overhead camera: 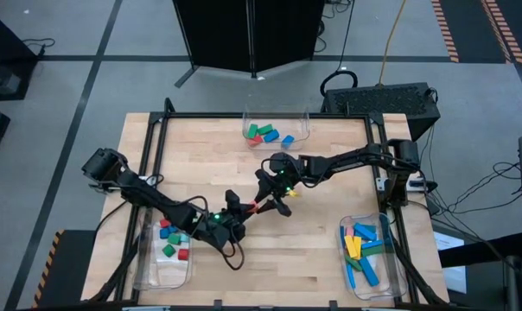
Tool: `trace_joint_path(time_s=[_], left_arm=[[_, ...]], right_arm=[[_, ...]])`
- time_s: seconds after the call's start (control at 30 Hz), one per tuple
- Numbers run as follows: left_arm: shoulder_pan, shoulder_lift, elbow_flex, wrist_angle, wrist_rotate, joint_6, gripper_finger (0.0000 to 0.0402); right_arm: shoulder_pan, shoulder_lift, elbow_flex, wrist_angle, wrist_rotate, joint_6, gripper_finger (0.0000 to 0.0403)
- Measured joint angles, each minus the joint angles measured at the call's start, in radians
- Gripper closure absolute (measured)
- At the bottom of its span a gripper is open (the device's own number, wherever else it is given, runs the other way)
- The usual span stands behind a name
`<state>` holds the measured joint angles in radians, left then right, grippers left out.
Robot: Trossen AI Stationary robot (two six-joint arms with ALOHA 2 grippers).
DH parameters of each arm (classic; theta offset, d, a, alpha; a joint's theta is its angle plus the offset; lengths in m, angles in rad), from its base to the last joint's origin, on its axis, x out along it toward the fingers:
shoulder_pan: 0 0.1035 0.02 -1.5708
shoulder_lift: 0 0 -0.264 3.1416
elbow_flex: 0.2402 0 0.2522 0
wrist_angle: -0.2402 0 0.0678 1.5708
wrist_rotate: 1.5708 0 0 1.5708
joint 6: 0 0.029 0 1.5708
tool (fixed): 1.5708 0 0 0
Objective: Sort blocks by size
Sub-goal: Put the orange triangle block into the top transparent bin
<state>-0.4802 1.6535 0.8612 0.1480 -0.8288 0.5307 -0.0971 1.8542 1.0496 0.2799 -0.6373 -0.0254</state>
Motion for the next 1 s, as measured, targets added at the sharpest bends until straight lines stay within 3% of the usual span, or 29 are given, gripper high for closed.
trace_joint_path(time_s=[0.17, 0.37, 0.83, 1.0], left_arm=[[-0.02, -0.003, 0.0, 0.021, -0.075, -0.002, 0.0316], [-0.049, -0.034, 0.0, 0.037, -0.093, -0.031, 0.0318], [-0.117, -0.258, 0.0, -0.308, -0.234, -0.286, 0.0318], [-0.082, -0.31, 0.0, -0.359, -0.272, -0.287, 0.0318]], right_arm=[[0.0, -0.001, 0.002, 0.025, 0.006, 0.062, 0.0234], [-0.002, -0.001, 0.002, 0.021, 0.003, 0.073, 0.0218], [-0.015, -0.106, 0.002, -0.147, 0.015, 0.0, 0.0215], [-0.014, -0.152, 0.002, -0.261, 0.113, -0.026, 0.0215]])
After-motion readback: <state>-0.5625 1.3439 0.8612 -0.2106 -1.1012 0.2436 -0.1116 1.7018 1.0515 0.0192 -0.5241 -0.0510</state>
